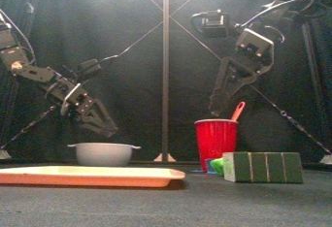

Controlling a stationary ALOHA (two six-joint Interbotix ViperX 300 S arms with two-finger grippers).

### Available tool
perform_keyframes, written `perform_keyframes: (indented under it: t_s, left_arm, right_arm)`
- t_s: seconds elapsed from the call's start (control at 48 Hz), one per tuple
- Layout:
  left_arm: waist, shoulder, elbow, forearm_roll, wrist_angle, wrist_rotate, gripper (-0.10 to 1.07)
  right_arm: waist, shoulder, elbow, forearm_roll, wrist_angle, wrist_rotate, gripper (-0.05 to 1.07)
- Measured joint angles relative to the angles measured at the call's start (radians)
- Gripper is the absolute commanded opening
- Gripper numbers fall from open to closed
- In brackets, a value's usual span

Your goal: Grab salmon sushi

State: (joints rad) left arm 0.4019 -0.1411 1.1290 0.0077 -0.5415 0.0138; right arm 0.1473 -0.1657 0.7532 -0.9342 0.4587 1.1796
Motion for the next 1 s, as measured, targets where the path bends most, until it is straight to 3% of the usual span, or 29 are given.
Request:
perform_keyframes:
  t_s: [0.146,0.292,0.562,0.75,1.0]
  left_arm:
    - [-0.002,-0.012,-0.014,-0.015,0.017,0.000,0.95]
    - [-0.003,-0.044,-0.064,-0.026,0.121,0.000,0.95]
    - [-0.025,-0.061,-0.213,-0.018,0.549,0.003,0.95]
    - [-0.052,-0.054,-0.256,0.094,0.742,0.003,0.95]
    - [-0.067,-0.048,-0.255,0.268,0.775,0.002,0.94]
  right_arm:
    - [-0.005,-0.060,0.014,-0.003,0.000,0.002,1.03]
    - [-0.015,-0.149,0.046,-0.018,0.000,0.003,1.03]
    - [-0.060,-0.327,0.137,-0.064,-0.061,0.003,1.03]
    - [-0.084,-0.400,0.186,-0.097,-0.121,0.005,1.03]
    - [-0.081,-0.523,0.270,-0.077,-0.170,0.005,1.03]
